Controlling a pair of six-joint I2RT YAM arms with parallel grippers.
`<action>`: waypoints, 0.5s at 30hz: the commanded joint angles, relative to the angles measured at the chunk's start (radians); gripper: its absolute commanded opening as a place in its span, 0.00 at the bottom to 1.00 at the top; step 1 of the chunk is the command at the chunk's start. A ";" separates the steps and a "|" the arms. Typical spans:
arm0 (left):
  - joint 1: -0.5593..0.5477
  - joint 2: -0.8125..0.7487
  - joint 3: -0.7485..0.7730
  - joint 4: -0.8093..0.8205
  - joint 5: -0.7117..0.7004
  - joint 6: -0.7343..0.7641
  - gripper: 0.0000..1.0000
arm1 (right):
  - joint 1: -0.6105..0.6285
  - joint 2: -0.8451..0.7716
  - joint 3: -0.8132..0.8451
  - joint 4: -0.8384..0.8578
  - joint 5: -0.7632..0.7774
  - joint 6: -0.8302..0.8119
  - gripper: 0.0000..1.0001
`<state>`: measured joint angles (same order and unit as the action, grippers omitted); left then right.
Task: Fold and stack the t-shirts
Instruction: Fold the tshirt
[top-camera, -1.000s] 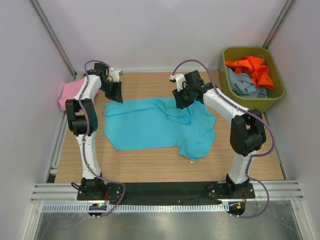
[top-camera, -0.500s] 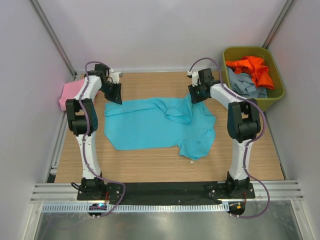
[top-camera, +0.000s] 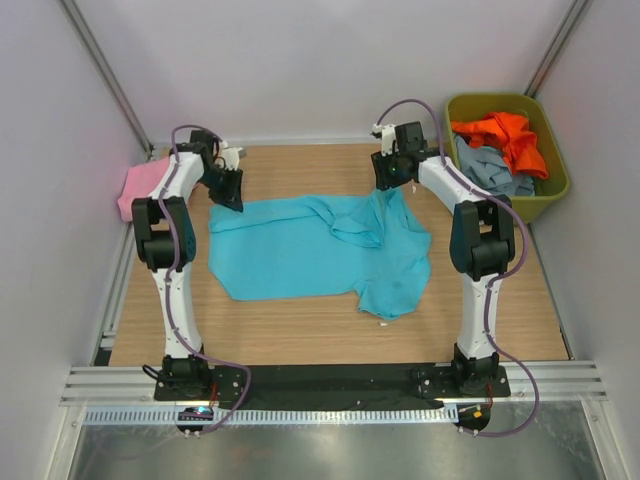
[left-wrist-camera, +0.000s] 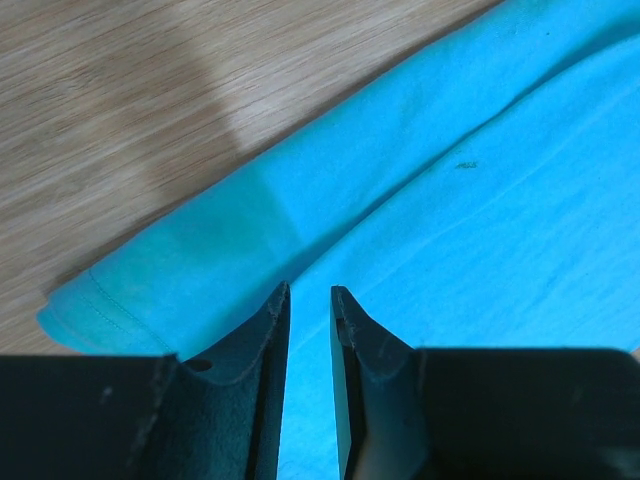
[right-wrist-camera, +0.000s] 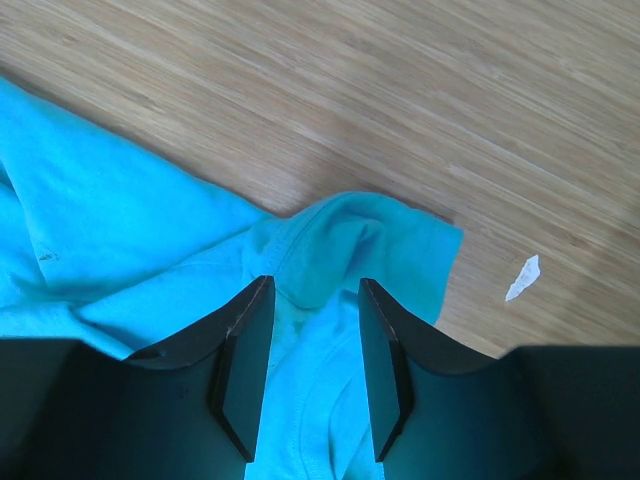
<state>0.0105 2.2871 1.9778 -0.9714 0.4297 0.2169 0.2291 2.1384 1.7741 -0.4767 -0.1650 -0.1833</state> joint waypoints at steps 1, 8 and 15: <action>0.000 0.015 0.021 -0.016 0.004 0.010 0.23 | 0.006 -0.017 0.018 -0.010 -0.028 0.008 0.45; -0.001 0.026 0.032 -0.021 0.009 0.007 0.23 | 0.016 -0.008 -0.019 -0.034 -0.048 -0.008 0.45; -0.001 0.031 0.027 -0.016 0.018 -0.005 0.23 | 0.035 -0.006 -0.047 -0.037 -0.051 -0.019 0.45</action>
<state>0.0105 2.3161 1.9778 -0.9844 0.4301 0.2161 0.2539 2.1395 1.7275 -0.5144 -0.1982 -0.1886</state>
